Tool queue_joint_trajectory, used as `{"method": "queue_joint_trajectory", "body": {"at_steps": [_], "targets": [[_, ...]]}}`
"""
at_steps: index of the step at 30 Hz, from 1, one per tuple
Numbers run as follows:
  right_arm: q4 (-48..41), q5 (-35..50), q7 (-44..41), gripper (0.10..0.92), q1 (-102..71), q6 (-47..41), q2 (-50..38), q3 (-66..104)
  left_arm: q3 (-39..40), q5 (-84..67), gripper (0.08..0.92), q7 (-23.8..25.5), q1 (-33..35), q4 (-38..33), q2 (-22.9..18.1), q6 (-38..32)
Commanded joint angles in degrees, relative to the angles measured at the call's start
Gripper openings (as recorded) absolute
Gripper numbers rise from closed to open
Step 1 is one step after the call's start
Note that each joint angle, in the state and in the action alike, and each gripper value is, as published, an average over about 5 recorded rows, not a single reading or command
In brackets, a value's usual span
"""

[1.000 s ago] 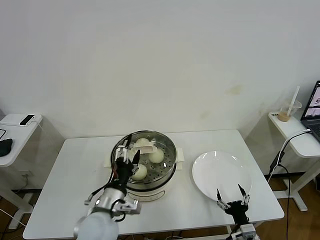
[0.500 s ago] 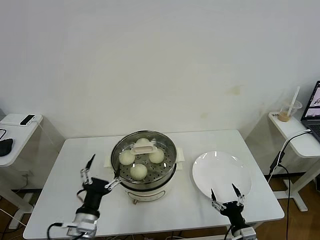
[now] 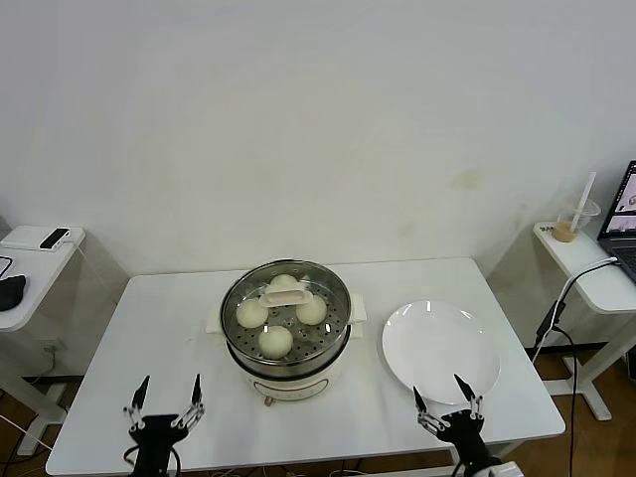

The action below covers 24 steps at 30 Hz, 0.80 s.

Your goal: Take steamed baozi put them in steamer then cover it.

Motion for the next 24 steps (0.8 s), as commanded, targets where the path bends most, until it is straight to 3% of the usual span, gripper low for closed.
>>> {"method": "queue_joint_trajectory", "body": {"at_steps": [1, 24], "targets": [[1.7, 3.1, 0.5, 0.823, -1.9, -0.7, -3.0, -0.9, -2.2, -5.1, 0.823, -0.7, 6.2, 2.6, -2.5, -4.0], [0.7, 1.7, -0.1, 0.823, -2.4, 0.6, -2.0, -2.4, -0.3, -0.7, 0.823, 0.9, 6.3, 2.2, -2.9, -4.5]]}}
